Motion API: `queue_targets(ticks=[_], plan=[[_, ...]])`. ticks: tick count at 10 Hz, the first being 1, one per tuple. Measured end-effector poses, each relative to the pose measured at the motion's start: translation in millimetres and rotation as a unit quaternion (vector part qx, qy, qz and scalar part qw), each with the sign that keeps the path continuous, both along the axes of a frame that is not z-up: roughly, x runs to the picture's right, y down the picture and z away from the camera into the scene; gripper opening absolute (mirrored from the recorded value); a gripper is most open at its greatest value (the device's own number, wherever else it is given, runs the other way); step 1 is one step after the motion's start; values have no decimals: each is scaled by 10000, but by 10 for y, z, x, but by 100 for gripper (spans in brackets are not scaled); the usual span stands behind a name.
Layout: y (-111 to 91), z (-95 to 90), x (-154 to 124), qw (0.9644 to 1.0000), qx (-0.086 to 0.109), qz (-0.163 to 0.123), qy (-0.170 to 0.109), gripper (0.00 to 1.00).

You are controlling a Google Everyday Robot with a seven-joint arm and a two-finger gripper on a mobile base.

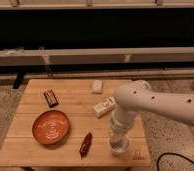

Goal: Pick up the ceramic cup

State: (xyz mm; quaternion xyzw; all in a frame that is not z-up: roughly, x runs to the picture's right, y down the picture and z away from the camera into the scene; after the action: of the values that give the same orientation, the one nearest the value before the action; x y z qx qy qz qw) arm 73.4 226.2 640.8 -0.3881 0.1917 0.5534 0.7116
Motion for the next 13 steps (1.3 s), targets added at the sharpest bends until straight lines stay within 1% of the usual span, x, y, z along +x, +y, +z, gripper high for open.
queue_targets(ticks=[1, 2, 4, 6, 7, 8, 9, 10, 13], plan=[[87, 34, -41, 9999, -3, -115, -12, 80], [138, 39, -70, 9998, -20, -210, -20, 80], [195, 45, -95, 9993, -6, -362, 10, 80], [245, 82, -125, 9986, 59, -525, 73, 80], [269, 114, -128, 9983, 98, -574, 90, 80], [285, 156, -127, 9984, 86, -549, 82, 80], [323, 214, -101, 9986, 42, -511, 114, 80], [404, 337, -77, 9987, -76, -478, 173, 80], [526, 498, -98, 9976, -254, -598, 259, 80]])
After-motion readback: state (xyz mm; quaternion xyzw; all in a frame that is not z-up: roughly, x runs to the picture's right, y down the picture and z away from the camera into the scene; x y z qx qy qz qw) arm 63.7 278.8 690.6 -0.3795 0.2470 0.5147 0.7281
